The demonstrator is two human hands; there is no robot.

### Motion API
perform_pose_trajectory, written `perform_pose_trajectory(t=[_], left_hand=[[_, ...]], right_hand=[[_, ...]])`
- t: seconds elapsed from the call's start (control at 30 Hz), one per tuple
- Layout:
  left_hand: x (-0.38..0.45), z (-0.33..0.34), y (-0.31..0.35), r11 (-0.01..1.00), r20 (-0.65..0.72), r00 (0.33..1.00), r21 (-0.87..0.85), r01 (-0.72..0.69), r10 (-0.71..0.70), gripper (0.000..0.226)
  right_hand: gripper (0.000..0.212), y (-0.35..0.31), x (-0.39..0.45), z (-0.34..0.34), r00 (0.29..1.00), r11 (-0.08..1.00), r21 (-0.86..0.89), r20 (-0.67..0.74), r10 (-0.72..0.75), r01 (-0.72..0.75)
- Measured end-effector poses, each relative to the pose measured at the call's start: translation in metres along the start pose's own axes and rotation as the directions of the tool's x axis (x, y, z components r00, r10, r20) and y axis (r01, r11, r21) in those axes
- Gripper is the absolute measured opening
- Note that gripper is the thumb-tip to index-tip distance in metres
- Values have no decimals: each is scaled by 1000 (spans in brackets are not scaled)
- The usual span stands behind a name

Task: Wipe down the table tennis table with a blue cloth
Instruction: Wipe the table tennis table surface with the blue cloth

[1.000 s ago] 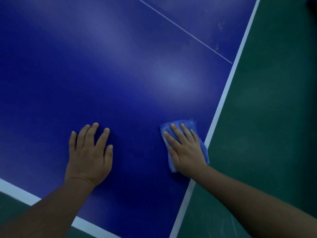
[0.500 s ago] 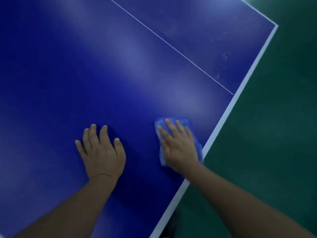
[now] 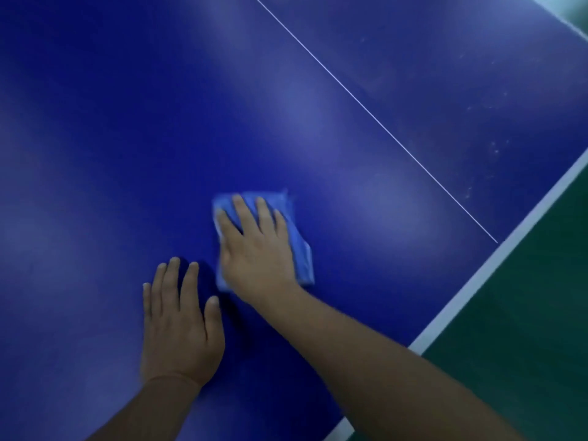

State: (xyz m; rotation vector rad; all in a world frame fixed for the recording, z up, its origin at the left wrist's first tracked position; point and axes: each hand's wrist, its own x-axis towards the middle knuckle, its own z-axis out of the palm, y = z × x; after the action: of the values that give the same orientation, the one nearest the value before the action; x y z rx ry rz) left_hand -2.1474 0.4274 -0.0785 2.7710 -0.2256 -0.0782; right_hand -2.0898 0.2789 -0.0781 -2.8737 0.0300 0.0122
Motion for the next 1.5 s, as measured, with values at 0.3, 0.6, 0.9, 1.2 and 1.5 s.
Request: perform_pose_trajectory(t=[0.3,0.6,0.9,1.2,1.5], left_hand=[[1,-4,4,999,53,998,24,-22,21,65],[1,-4,5,1000,69,997,17,-22,21,67],[-1,-1,3,1000,56,998,11,-21,20,66],[2,1,2,987,105,989,105,-119,108,62],[1,-1,7,983,107,988,137,-124,109,62]], right_hand=[[60,159,-28,-48,863,836,-221,-59,502,-502],[58,78,-52,-25,935,926,-127,-79,347,-355],[52,244,-121,-75,677,676,-56,-122,726,-735],[53,195,-126,-49,947,928,-195,-32,318,-318],[53,117,-46,-35,929,926,-81,-63,364,-368]])
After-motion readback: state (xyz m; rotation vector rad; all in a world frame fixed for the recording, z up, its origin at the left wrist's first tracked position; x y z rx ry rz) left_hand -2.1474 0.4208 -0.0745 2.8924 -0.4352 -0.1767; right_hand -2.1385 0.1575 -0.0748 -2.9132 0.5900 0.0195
